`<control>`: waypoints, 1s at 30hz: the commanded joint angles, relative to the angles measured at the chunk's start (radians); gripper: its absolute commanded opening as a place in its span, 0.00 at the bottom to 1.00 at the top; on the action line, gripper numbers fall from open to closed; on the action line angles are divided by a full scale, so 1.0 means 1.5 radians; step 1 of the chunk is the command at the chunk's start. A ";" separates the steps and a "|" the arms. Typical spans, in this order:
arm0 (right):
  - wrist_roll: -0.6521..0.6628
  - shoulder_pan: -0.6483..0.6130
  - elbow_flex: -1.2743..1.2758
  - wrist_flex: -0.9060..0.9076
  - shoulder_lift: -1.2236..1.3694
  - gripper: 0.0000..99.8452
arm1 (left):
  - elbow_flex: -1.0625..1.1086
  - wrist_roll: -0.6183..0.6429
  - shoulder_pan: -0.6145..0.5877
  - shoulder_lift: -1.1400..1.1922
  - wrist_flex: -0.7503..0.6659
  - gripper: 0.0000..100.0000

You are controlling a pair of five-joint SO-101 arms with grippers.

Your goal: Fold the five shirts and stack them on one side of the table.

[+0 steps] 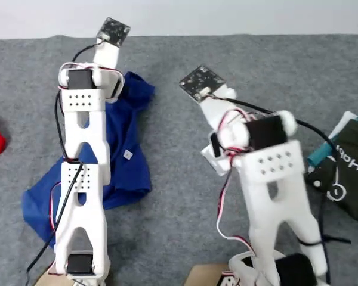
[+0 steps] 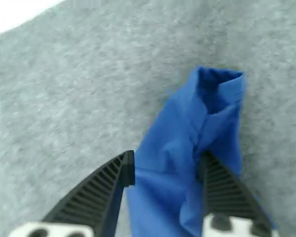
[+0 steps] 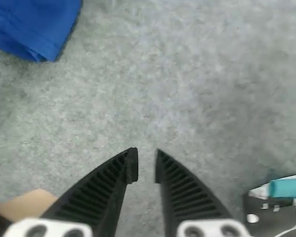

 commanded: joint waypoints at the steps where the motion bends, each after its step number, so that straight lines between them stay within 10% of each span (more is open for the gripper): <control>1: -0.053 -0.031 -0.021 0.018 0.031 0.13 | -0.036 -0.003 -0.033 -0.092 0.017 0.23; 30: -0.470 -0.358 -0.538 0.003 0.622 0.13 | 0.054 0.040 -0.519 -0.206 0.079 0.23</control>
